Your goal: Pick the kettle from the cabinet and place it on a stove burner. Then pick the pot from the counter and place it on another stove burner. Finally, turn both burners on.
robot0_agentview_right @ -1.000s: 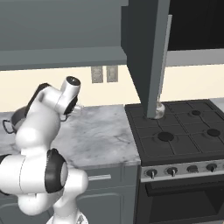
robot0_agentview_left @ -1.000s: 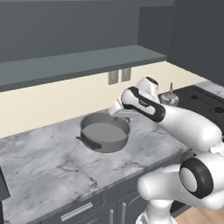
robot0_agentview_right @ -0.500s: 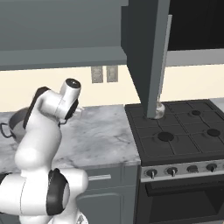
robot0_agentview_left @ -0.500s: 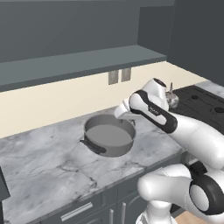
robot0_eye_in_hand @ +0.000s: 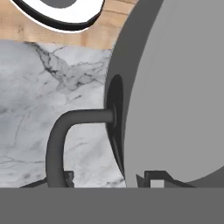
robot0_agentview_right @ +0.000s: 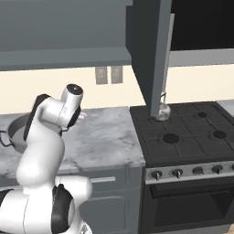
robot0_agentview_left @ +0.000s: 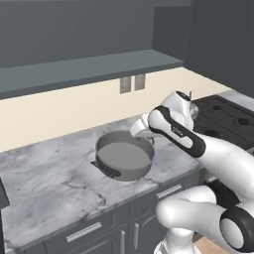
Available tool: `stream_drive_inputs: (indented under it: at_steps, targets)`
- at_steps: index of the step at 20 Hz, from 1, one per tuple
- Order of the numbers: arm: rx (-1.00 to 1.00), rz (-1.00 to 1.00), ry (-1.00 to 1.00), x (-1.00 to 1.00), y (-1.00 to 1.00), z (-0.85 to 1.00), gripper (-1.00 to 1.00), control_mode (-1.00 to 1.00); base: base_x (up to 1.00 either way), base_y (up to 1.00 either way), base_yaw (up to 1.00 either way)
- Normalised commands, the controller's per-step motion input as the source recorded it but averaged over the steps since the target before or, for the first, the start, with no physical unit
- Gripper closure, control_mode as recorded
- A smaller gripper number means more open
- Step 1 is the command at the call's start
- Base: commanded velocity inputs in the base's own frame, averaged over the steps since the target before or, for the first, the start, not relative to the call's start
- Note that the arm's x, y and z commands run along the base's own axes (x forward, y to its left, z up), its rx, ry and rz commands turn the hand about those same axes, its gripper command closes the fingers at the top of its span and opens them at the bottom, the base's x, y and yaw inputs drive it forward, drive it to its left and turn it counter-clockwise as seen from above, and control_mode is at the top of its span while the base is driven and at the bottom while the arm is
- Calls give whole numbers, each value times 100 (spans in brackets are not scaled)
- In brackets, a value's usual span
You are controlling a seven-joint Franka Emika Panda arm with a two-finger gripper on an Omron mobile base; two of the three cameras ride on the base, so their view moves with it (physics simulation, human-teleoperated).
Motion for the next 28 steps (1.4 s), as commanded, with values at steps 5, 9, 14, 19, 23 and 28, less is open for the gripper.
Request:
stream_drive_inputs:
  at_steps: [5,9,14,19,23,28]
  targets:
    - [0,0,0,0,0,0,100,100,-61,-2,0]
    - [0,0,0,0,0,0,100,100,-59,-9,0]
    - [0,0,0,0,0,0,100,100,-57,-16,0]
    - [0,0,0,0,0,0,100,100,-49,-46,-1]
    - [0,0,0,0,0,0,100,100,-31,-58,-1]
    - [0,0,0,0,0,0,100,100,-5,-61,0]
